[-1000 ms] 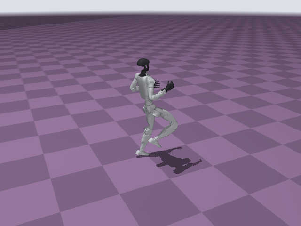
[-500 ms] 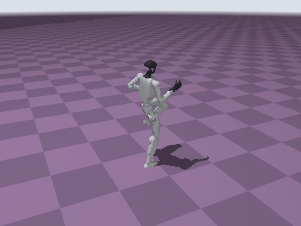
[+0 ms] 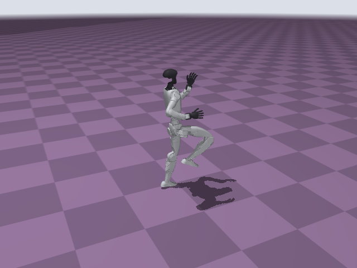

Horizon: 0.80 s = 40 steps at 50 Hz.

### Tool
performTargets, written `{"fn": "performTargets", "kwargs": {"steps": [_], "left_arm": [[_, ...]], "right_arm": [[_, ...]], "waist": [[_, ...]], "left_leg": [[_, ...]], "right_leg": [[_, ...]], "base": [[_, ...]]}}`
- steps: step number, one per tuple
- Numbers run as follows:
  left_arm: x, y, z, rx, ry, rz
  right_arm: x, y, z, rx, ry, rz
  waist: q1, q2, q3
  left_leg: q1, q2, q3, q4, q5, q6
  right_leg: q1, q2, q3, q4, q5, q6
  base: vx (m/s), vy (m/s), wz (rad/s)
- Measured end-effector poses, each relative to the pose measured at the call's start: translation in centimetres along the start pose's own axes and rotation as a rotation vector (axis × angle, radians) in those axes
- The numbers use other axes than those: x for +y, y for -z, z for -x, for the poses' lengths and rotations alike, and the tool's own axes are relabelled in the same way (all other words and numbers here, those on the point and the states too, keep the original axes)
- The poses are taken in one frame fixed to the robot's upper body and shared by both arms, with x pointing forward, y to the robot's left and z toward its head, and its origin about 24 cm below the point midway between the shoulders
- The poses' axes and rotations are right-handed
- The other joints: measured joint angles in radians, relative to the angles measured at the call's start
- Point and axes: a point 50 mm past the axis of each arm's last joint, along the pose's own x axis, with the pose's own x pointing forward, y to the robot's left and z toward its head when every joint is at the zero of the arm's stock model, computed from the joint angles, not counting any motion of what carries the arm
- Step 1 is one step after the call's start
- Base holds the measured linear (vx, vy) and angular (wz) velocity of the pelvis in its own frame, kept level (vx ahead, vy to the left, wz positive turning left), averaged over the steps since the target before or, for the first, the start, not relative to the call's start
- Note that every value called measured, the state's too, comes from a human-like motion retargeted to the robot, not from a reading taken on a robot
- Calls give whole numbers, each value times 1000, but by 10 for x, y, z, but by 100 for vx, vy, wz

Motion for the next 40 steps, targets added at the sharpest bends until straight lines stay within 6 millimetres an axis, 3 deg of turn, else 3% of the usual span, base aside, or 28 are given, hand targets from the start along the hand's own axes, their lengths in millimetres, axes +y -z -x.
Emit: {"fn": "performTargets", "kwargs": {"steps": [2,4,5,7,8,9,10,12,13,15,17,18,20,22,24,25,26,28,30,32,34,35,37,38,40], "left_arm": [[2,-21,9,-41,-35,104],[8,-33,19,-33,-1,164],[12,-38,23,-22,28,197],[28,-38,36,75,25,226],[32,-35,42,136,2,286],[37,-29,53,213,-26,291],[43,-22,67,301,-56,268],[63,-7,93,449,-118,186],[79,-2,110,535,-163,75],[117,4,160,766,-289,-138],[148,-5,215,1042,-340,-280],[154,-15,237,1163,-316,-322],[152,-33,258,1315,-200,-352],[146,-47,264,1411,-68,-329],[150,-64,274,1529,-18,-312],[153,-73,280,1582,-21,-308],[154,-77,282,1599,-25,-315],[151,-76,286,1587,7,-351],[144,-53,285,1495,13,-409],[137,-16,268,1339,-21,-429],[115,29,237,1128,-74,-389],[100,52,212,1005,-92,-360],[73,78,132,713,-87,-266],[56,77,91,564,-53,-211],[20,54,32,277,44,-150]], "right_arm": [[-8,0,14,71,-129,21],[-16,15,32,206,-183,42],[-17,24,41,268,-191,65],[-7,47,42,340,-149,61],[1,56,35,350,-164,71],[10,66,26,368,-173,44],[19,74,16,389,-182,1],[38,73,-21,315,-122,-71],[43,64,-46,235,-67,-88],[43,10,-103,-47,52,-157],[37,-79,-137,-410,57,-340],[37,-119,-136,-567,23,-433],[37,-174,-110,-812,-20,-574],[33,-202,-72,-994,-76,-637],[28,-211,-46,-1078,-177,-697],[28,-211,-39,-1082,-222,-727],[31,-205,-39,-1038,-230,-730],[42,-183,-44,-903,-217,-708],[60,-155,-56,-736,-215,-616],[72,-125,-66,-587,-157,-510],[76,-93,-75,-467,-87,-383],[76,-76,-79,-401,-47,-336],[65,-38,-74,-217,71,-357],[57,-23,-64,-146,116,-366],[42,-17,-41,-117,97,-333]], "waist": [[-46,45,-84],[-73,34,-87],[-71,8,-55],[-13,-78,53],[39,-107,102],[82,-139,104],[121,-173,82],[177,-221,67],[212,-224,83],[325,-188,184],[389,-147,260],[381,-152,245],[339,-203,156],[352,-267,71],[387,-271,18],[394,-249,7],[375,-192,33],[303,-76,84],[238,-88,47],[169,-71,53],[94,-51,110],[62,-45,146],[7,-63,203],[11,-67,193],[67,-58,118]], "left_leg": [[27,19,-12,-129,243,-81],[21,-4,-63,-68,302,-96],[26,-31,-80,10,275,-73],[-33,-85,-14,402,117,18],[-138,-93,32,676,16,65],[-292,-96,72,945,-69,110],[-471,-95,107,1211,-146,152],[-851,-69,131,1639,-214,161],[-1012,-39,122,1808,-223,127],[-1184,23,79,2042,-261,-4],[-1212,52,30,2109,-320,-73],[-1223,53,25,2103,-333,-40],[-1219,38,56,2032,-305,93],[-1092,17,112,1858,-227,164],[-843,-2,134,1593,-134,116],[-691,-13,128,1435,-81,66],[-497,-10,93,1233,-12,1],[-137,19,9,782,170,-127],[0,-24,-41,394,315,-125],[80,-1,-78,194,117,-79],[119,43,-71,137,-228,-31],[114,63,-63,151,-362,-7],[29,60,-112,304,-434,33],[-21,53,-120,364,-413,39],[-38,61,-56,302,-295,27]], "right_leg": [[203,7,-43,-250,137,12],[505,1,-40,-573,285,60],[685,7,-15,-760,362,93],[1070,25,129,-1228,573,179],[1217,14,207,-1461,690,227],[1299,-16,262,-1637,752,256],[1349,-57,304,-1784,786,275],[1354,-121,303,-1868,459,187],[1356,-132,298,-1884,267,135],[1361,-123,367,-1862,46,48],[1317,-77,454,-1743,28,11],[1302,-70,445,-1738,66,25],[1355,-103,346,-1927,232,66],[1385,-136,278,-2094,470,115],[1359,-123,284,-2086,593,129],[1349,-100,285,-2045,600,112],[1362,-53,235,-1949,548,58],[1275,35,94,-1547,357,-60],[839,-26,17,-816,121,-69],[481,-29,-5,-337,25,5],[192,-23,-15,-11,-45,98],[67,-14,-15,108,-84,126],[-51,-37,-3,205,-138,133],[-92,-49,0,211,-136,111],[-131,-20,-17,146,-82,39]], "base": [[16,-5,36],[8,-7,148],[3,-8,111],[-1,-7,5],[-7,-5,-68],[-11,-4,-77],[-16,-4,-36],[-21,-5,-16],[-23,-5,-99],[-25,-3,-219],[-22,-1,-158],[-5,-4,48],[13,-5,198],[17,-1,113],[9,7,-86],[4,10,-139],[0,10,-110],[-8,11,-18],[-18,9,22],[-24,10,53],[-35,12,86],[-40,6,101],[-31,0,90],[-12,-4,-17],[7,-7,-140]]}}
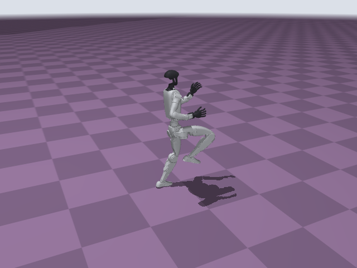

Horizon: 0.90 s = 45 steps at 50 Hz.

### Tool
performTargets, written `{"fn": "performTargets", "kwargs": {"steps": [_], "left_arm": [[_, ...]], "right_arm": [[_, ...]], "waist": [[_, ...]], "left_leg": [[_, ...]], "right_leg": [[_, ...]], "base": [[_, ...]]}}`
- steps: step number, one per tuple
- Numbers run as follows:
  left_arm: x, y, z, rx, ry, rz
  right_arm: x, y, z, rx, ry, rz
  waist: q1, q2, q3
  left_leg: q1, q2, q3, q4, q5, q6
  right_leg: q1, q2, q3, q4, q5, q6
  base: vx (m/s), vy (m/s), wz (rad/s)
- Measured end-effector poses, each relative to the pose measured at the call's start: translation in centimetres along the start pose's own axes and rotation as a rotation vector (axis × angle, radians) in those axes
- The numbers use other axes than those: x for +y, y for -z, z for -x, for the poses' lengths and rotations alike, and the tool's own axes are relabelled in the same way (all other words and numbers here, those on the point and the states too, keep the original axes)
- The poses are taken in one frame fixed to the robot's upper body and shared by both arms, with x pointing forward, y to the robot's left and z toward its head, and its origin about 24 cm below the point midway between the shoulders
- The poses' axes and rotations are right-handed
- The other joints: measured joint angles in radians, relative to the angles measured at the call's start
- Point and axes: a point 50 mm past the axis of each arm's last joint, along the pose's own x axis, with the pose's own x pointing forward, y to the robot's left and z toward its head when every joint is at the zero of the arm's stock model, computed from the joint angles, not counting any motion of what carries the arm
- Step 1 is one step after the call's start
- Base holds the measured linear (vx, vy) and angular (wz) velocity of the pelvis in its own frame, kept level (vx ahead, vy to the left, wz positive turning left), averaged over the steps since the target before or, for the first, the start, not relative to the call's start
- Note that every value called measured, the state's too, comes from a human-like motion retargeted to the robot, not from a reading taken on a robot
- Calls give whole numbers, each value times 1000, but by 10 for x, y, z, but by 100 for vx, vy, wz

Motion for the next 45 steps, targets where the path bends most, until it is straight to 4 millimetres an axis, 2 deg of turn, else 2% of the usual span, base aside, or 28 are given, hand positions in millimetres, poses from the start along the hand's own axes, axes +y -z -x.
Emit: {"fn": "performTargets", "kwargs": {"steps": [2,3,5,7,8,10,12,13,15,17,18,20,21,22,24,25,27,28,30,32,33,35,37,39,40,41,43,45], "left_arm": [[-11,-41,-8,-202,8,39],[-12,-56,-4,-264,11,81],[-9,-79,7,-315,44,213],[-9,-86,21,-274,86,312],[-5,-87,28,-240,99,338],[7,-79,34,-158,79,372],[17,-62,49,-26,32,403],[22,-49,59,59,3,395],[44,-20,86,260,-98,299],[80,7,132,508,-209,81],[101,15,161,654,-247,-28],[131,10,222,933,-259,-172],[136,1,241,1023,-211,-207],[138,-9,254,1096,-148,-232],[137,-23,257,1167,31,-243],[138,-28,258,1200,119,-238],[141,-37,267,1280,161,-212],[141,-40,273,1308,141,-202],[133,-31,281,1307,82,-195],[123,-1,267,1203,-4,-234],[116,14,255,1132,-13,-250],[94,45,220,959,-47,-238],[67,66,163,743,-99,-190],[41,62,97,480,-66,-175],[28,52,65,346,-40,-154],[17,38,46,243,-10,-130],[1,10,28,92,0,-58],[-3,-12,31,23,-39,47]], "right_arm": [[-10,-18,18,-3,-171,66],[-15,-24,26,23,-256,82],[-27,-26,43,127,-345,106],[-35,-21,63,231,-319,158],[-38,-18,67,256,-298,199],[-41,1,54,277,-257,189],[-31,21,39,280,-249,182],[-23,31,30,283,-240,166],[-3,43,0,235,-155,71],[17,14,-51,2,-113,42],[27,-18,-76,-152,-108,-30],[48,-89,-99,-441,-175,-202],[55,-115,-92,-540,-204,-281],[59,-136,-82,-629,-228,-349],[55,-163,-55,-759,-256,-426],[51,-171,-42,-805,-279,-450],[45,-168,-27,-778,-336,-472],[44,-160,-25,-726,-343,-460],[46,-132,-27,-576,-322,-376],[48,-92,-35,-406,-276,-221],[45,-72,-35,-334,-223,-141],[35,-36,-36,-223,-112,28],[21,-6,-35,-106,-7,127],[4,14,-23,12,60,94],[-5,20,-13,67,79,74],[-11,17,-2,79,41,77],[-17,3,15,77,-96,104],[-19,-10,26,92,-262,124]], "waist": [[-10,27,-109],[-50,44,-165],[-118,55,-237],[-115,8,-241],[-101,-31,-194],[-57,-87,-55],[22,-137,-1],[56,-169,-10],[124,-199,-22],[250,-168,50],[307,-137,95],[335,-104,116],[307,-121,68],[288,-141,18],[301,-187,-77],[328,-202,-112],[356,-167,-123],[347,-122,-101],[271,-18,-39],[206,-54,-72],[177,-26,-58],[122,9,-18],[40,11,36],[-27,-1,41],[-49,-5,24],[-29,-3,-30],[8,16,-145],[-20,62,-235]], "left_leg": [[54,21,43,-202,228,-46],[56,30,27,-274,355,-83],[30,23,-11,-309,515,-117],[-7,-16,14,-154,490,-54],[-24,-44,37,20,424,-20],[-92,-81,70,465,260,19],[-295,-114,119,948,110,62],[-450,-125,149,1186,54,86],[-772,-104,179,1602,-12,86],[-952,-48,169,1855,-69,-3],[-986,-18,155,1915,-96,-56],[-1010,10,125,1921,-115,-81],[-1021,-7,124,1867,-95,-27],[-1024,-21,129,1801,-69,29],[-962,-19,178,1598,-6,123],[-889,0,211,1472,19,143],[-622,7,249,1129,91,79],[-459,0,237,922,156,20],[-150,3,171,466,374,-79],[-98,-55,140,135,514,-26],[-33,-41,110,0,478,-47],[31,-14,84,-126,174,-40],[-8,-9,61,-84,-66,29],[-117,-19,20,41,-116,68],[-162,-29,2,79,-91,64],[-147,-31,35,13,-28,51],[-63,-34,117,-202,159,21],[4,-28,132,-380,414,-54]], "right_leg": [[90,55,-35,-159,95,-28],[168,63,-50,-261,154,-18],[376,46,-57,-505,299,35],[655,28,-19,-835,457,99],[829,21,25,-1017,519,126],[1193,13,113,-1431,661,171],[1426,-44,209,-1832,800,217],[1467,-87,259,-1947,749,208],[1479,-141,308,-2037,395,132],[1448,-135,364,-1998,129,48],[1418,-110,417,-1930,78,-7],[1386,-66,458,-1845,92,-47],[1427,-80,409,-1941,160,-28],[1467,-94,358,-2044,243,-4],[1514,-116,274,-2225,460,55],[1512,-116,256,-2260,564,82],[1503,-83,245,-2172,619,63],[1507,-43,225,-2067,580,20],[1387,54,143,-1562,365,-80],[914,-8,83,-787,171,-28],[777,-2,47,-538,102,-42],[480,-12,0,-106,10,-7],[226,-26,-6,147,-32,64],[91,-40,-4,210,-104,29],[50,-64,-2,195,-98,18],[40,-61,-3,126,-62,-17],[82,-17,-8,-70,45,-65],[240,36,-20,-357,196,-54]], "base": [[23,-11,-96],[24,-11,36],[19,-10,123],[14,-8,116],[11,-8,63],[8,-8,-7],[3,-9,-67],[-5,-10,-56],[-11,-11,-74],[-16,-8,-202],[-16,-3,-206],[-1,-1,-63],[23,1,124],[35,2,203],[32,4,112],[24,8,-34],[16,12,-108],[9,14,-76],[1,15,11],[-7,13,48],[-11,14,47],[-17,16,55],[-24,12,96],[-18,4,99],[3,1,18],[16,0,-60],[29,-2,-137],[32,-5,-16]]}}
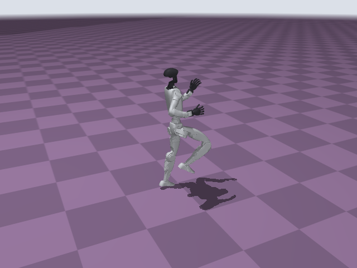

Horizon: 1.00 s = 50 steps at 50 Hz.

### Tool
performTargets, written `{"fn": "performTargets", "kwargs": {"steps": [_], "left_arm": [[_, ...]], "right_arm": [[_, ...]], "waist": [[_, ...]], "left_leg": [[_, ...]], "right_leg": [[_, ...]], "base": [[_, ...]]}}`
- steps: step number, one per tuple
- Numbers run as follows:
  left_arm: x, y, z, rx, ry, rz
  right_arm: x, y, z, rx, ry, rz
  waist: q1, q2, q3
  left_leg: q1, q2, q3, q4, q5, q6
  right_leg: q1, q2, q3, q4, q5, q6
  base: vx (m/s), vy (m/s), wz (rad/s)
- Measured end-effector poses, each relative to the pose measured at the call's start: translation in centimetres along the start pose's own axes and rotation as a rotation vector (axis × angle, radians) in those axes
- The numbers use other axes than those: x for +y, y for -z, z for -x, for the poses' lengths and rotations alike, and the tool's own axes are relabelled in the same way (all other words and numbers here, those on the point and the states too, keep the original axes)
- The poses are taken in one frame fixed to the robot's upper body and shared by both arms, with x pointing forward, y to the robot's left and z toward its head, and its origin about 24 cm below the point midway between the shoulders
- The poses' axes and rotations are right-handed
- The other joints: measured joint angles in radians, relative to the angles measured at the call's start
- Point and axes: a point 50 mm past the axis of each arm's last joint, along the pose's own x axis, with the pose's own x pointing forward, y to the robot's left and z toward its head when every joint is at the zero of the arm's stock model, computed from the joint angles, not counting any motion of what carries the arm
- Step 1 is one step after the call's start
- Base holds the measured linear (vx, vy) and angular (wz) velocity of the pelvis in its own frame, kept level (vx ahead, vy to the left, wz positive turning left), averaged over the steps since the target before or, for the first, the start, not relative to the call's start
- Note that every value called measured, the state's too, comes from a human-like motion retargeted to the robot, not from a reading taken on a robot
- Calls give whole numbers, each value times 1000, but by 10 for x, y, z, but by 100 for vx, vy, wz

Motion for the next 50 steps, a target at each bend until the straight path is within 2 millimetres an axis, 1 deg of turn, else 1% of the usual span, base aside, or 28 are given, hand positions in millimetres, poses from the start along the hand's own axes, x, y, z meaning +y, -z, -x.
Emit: {"fn": "performTargets", "kwargs": {"steps": [2,3,5,7,8,10,11,12,14,15,17,20,22,23,25,26,28,30,33,35,36,38,40,42,44,45,48,50], "left_arm": [[-2,-14,10,-12,9,87],[-1,-19,14,-8,33,128],[8,-25,18,23,63,201],[18,-20,26,104,51,241],[21,-14,33,154,50,248],[35,-3,47,249,16,241],[47,5,57,313,-33,207],[62,13,70,384,-87,168],[96,26,107,571,-199,78],[112,27,130,675,-248,44],[121,16,164,826,-263,21],[110,-2,180,937,-103,40],[112,-11,195,1039,-23,24],[114,-12,202,1081,-28,37],[118,-18,220,1161,-65,2],[114,-10,223,1159,-86,-16],[107,9,218,1109,-58,-87],[100,38,188,972,-45,-131],[56,82,123,738,28,-115],[27,83,61,517,76,-98],[16,73,37,406,121,-99],[0,49,7,233,185,-87],[-3,32,8,168,182,-41],[0,21,20,176,155,30],[4,12,30,191,146,93],[7,7,33,197,142,118],[18,1,35,213,81,169],[27,0,36,212,31,186]], "right_arm": [[-5,5,13,79,-78,44],[-8,12,20,129,-86,89],[-16,26,26,203,-11,151],[-14,47,15,245,94,115],[-11,55,4,262,94,100],[-3,65,-24,244,114,44],[0,59,-45,175,120,46],[2,46,-68,86,122,45],[3,-9,-111,-177,97,5],[5,-43,-126,-315,64,-33],[22,-95,-124,-526,-7,-161],[35,-141,-83,-754,-56,-343],[43,-148,-62,-784,-176,-474],[51,-148,-59,-774,-251,-473],[61,-128,-57,-645,-294,-562],[67,-116,-62,-580,-268,-461],[75,-89,-68,-465,-262,-358],[78,-64,-78,-372,-203,-263],[75,-41,-91,-303,-73,-221],[62,-36,-90,-278,-2,-294],[57,-35,-82,-272,-5,-326],[50,-36,-63,-260,-44,-354],[47,-35,-44,-225,-122,-346],[40,-29,-28,-155,-167,-325],[29,-19,-13,-78,-129,-285],[23,-14,-6,-41,-87,-256],[11,3,-7,25,42,-195],[9,11,-23,26,66,-153]], "waist": [[-70,13,-21],[-94,-8,5],[-90,-90,139],[-12,-174,211],[26,-209,208],[88,-243,209],[129,-238,234],[174,-230,265],[271,-201,341],[306,-191,364],[265,-212,303],[231,-266,194],[268,-260,139],[278,-230,145],[265,-132,160],[228,-80,189],[168,-23,182],[123,-23,198],[60,-32,271],[-10,-44,325],[-9,-43,300],[24,-46,205],[33,-49,94],[-22,-37,26],[-65,-44,29],[-75,-60,58],[21,-186,155],[103,-236,191]], "left_leg": [[-11,-17,-78,46,111,-52],[-15,-46,-110,141,90,-44],[-22,-111,-84,499,-37,7],[-225,-129,13,1045,-211,108],[-381,-125,50,1311,-284,151],[-702,-94,70,1758,-366,171],[-832,-71,60,1912,-376,136],[-940,-46,50,2042,-388,94],[-1037,8,32,2159,-432,8],[-1060,35,28,2172,-464,-12],[-1081,22,39,2084,-467,73],[-972,-99,67,1784,-343,179],[-751,-128,66,1483,-294,161],[-606,-123,55,1311,-270,131],[-263,-82,7,904,-132,37],[-124,-62,-23,686,-13,-11],[42,-35,-75,337,121,-72],[112,-28,-80,185,-93,-25],[58,-17,-81,266,-488,118],[-85,-19,-163,506,-598,185],[-130,-13,-159,544,-580,175],[-134,-3,-98,472,-493,151],[-44,-10,-31,263,-304,126],[14,-19,-53,124,-58,65],[54,-37,-83,108,75,15],[80,-51,-83,145,84,13],[-87,-117,37,718,-158,148],[-332,-103,89,1204,-327,195]], "right_leg": [[278,4,8,-377,161,68],[458,-2,30,-594,235,107],[889,-16,134,-1098,409,176],[1156,-69,289,-1527,591,220],[1195,-108,345,-1625,579,219],[1219,-156,361,-1694,298,145],[1216,-161,362,-1691,135,107],[1207,-162,379,-1672,-3,69],[1136,-135,478,-1533,-135,6],[1077,-113,528,-1428,-160,-10],[1070,-128,476,-1477,-70,35],[1192,-185,324,-1771,248,119],[1185,-169,321,-1773,400,144],[1174,-143,311,-1719,407,128],[1141,-60,217,-1467,308,46],[1048,-29,164,-1212,200,-4],[765,10,98,-670,-3,-67],[444,-11,68,-164,-101,33],[104,-36,78,291,-238,100],[-3,-75,76,421,-289,127],[-38,-84,69,417,-283,94],[-69,-75,58,341,-228,20],[20,-25,56,153,-120,-4],[232,0,42,-147,42,31],[529,-9,27,-533,216,80],[705,-11,31,-751,303,109],[1113,-66,220,-1418,565,204],[1215,-124,318,-1627,447,187]], "base": [[26,-6,170],[22,-6,203],[19,-7,129],[9,-8,-7],[1,-7,-18],[-5,-6,-12],[-9,-5,-72],[-12,-3,-162],[-13,0,-216],[-3,1,-111],[15,1,96],[28,4,171],[22,8,-58],[19,8,-140],[14,8,-118],[5,9,-36],[-3,9,19],[-8,9,36],[-25,9,86],[-19,1,137],[-4,-3,18],[14,-5,-126],[27,-9,-116],[28,-12,42],[25,-9,127],[20,-8,93],[9,-9,-28],[-5,-8,-97]]}}
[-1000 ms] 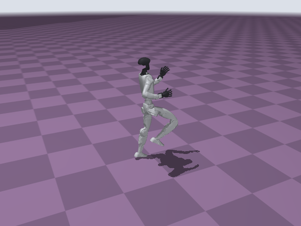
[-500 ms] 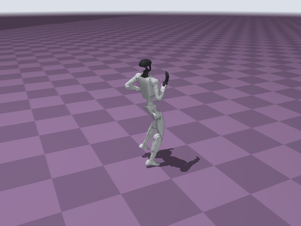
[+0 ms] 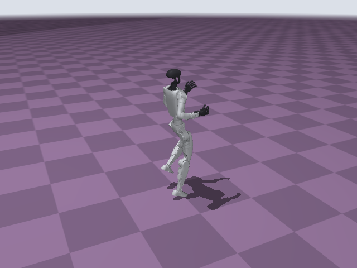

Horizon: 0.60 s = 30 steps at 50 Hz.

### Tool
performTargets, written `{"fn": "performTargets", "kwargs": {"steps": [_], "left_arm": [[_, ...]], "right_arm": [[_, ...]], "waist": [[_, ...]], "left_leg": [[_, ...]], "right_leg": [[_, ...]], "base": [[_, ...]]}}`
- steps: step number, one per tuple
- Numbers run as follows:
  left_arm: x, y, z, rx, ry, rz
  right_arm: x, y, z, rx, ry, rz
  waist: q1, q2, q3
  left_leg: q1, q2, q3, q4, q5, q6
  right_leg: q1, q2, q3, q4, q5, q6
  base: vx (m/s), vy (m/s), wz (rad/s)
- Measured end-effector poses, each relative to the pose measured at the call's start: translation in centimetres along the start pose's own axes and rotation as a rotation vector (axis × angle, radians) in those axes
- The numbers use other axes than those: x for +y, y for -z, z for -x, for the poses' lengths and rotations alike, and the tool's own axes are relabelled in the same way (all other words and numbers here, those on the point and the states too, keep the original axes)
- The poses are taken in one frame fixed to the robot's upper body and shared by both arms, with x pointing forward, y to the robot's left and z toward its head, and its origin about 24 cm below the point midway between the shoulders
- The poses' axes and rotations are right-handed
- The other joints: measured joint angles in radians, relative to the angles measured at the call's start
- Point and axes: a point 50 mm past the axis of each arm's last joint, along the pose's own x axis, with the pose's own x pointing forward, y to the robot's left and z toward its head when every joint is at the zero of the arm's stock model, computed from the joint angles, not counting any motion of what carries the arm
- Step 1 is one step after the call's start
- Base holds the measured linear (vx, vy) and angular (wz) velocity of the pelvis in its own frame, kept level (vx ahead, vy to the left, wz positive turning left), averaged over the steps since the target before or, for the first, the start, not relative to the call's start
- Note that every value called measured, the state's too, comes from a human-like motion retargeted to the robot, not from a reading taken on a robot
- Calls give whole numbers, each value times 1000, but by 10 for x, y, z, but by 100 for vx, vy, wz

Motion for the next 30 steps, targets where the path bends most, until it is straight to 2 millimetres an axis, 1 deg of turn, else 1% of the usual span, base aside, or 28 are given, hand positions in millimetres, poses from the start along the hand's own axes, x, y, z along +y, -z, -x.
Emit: {"fn": "performTargets", "kwargs": {"steps": [2,3,5,6,7,8,10,12,13,15,16,17,18,20,21,22,23,24,25,26,27,28,29,30], "left_arm": [[18,-2,6,-5,-57,-37],[30,-2,12,4,-107,-69],[60,5,31,92,-239,-113],[72,10,46,166,-288,-132],[81,14,60,235,-325,-152],[86,15,75,297,-335,-172],[86,12,97,398,-286,-228],[84,10,109,488,-200,-271],[84,12,116,538,-164,-280],[88,17,134,651,-145,-291],[90,18,143,700,-160,-296],[92,20,152,742,-178,-304],[93,23,159,771,-201,-321],[89,35,162,782,-244,-359],[87,43,157,755,-256,-372],[83,51,150,723,-264,-379],[79,58,139,682,-266,-374],[74,68,127,648,-263,-352],[68,78,113,619,-255,-322],[61,86,94,584,-237,-298],[54,91,72,535,-205,-281],[44,89,46,455,-152,-278],[32,79,21,354,-87,-270],[19,65,0,242,-17,-261]], "right_arm": [[0,1,-23,-46,-8,64],[-1,-3,-37,-89,7,69],[-3,-23,-69,-219,39,92],[-1,-44,-84,-312,29,97],[3,-66,-94,-406,16,85],[10,-87,-98,-497,-7,39],[23,-118,-87,-631,-46,-77],[30,-133,-67,-717,-56,-128],[31,-138,-58,-745,-67,-139],[35,-143,-43,-771,-100,-148],[36,-140,-38,-757,-106,-167],[37,-136,-33,-740,-106,-183],[38,-131,-30,-715,-97,-192],[41,-118,-28,-658,-68,-197],[42,-112,-29,-631,-50,-203],[43,-106,-31,-606,-34,-208],[44,-101,-33,-586,-22,-211],[45,-96,-35,-564,-16,-206],[46,-91,-38,-541,-15,-197],[46,-84,-40,-501,-15,-200],[46,-78,-42,-465,-16,-207],[43,-73,-41,-433,-20,-220],[41,-71,-36,-416,-35,-227],[38,-70,-30,-406,-58,-233]], "waist": [[79,-11,53],[120,-1,86],[202,57,165],[222,78,185],[229,89,190],[214,81,167],[179,51,82],[198,13,18],[221,1,-1],[246,2,-26],[251,27,-25],[250,59,-20],[234,103,-5],[169,185,4],[132,205,-4],[98,220,-8],[68,226,-3],[40,222,8],[14,213,22],[-12,194,36],[-32,178,44],[-41,167,40],[-35,159,23],[-22,153,1]], "left_leg": [[-215,47,4,399,-119,-32],[-307,76,-9,565,-171,-67],[-438,132,-66,800,-259,-160],[-488,144,-85,848,-278,-180],[-538,148,-99,879,-287,-184],[-589,132,-100,878,-280,-154],[-638,70,-94,801,-240,-77],[-560,10,-69,614,-176,-32],[-485,-5,-50,489,-131,-22],[-290,2,-12,191,4,-24],[-162,13,-7,3,94,-51],[-30,23,-12,-197,188,-86],[111,33,-37,-421,294,-136],[312,66,-118,-833,467,-234],[340,87,-143,-933,422,-252],[360,108,-156,-1006,342,-257],[363,126,-146,-1026,190,-238],[351,132,-131,-1021,59,-194],[330,132,-114,-1004,-62,-139],[269,119,-124,-924,-136,-63],[203,110,-136,-841,-192,-4],[126,109,-151,-753,-213,21],[92,110,-143,-736,-198,17],[81,112,-124,-756,-163,-3]], "right_leg": [[42,-32,15,-47,-332,-48],[49,-32,26,-50,-458,-75],[5,16,95,65,-627,-183],[-63,43,123,188,-665,-213],[-120,59,135,276,-687,-228],[-154,51,117,294,-677,-210],[-123,11,43,147,-581,-162],[-47,-22,5,-54,-369,-107],[-23,-34,6,-118,-250,-72],[-6,-31,17,-162,-71,-27],[-10,-8,4,-110,-72,-41],[-23,23,-16,-21,-98,-63],[-57,70,-52,142,-175,-104],[-253,153,-149,658,-389,-179],[-396,157,-200,937,-482,-193],[-535,154,-244,1201,-565,-199],[-665,136,-275,1436,-629,-192],[-787,117,-286,1636,-678,-175],[-903,99,-287,1817,-720,-152],[-1000,93,-275,1929,-741,-126],[-1090,88,-267,2017,-754,-109],[-1166,87,-268,2057,-754,-109],[-1211,84,-270,2057,-746,-130],[-1241,79,-273,2035,-733,-160]], "base": [[-12,-7,-110],[-17,-7,-142],[-21,-6,-161],[-18,-3,-110],[-8,0,-10],[5,2,84],[22,5,162],[29,6,94],[26,6,12],[21,6,-49],[18,6,-80],[16,7,-76],[13,9,-32],[7,10,39],[-1,8,71],[-7,7,60],[-12,7,43],[-16,7,31],[-20,5,38],[-22,3,43],[-20,-1,39],[-12,-2,2],[-3,-3,-42],[9,-4,-80]]}}
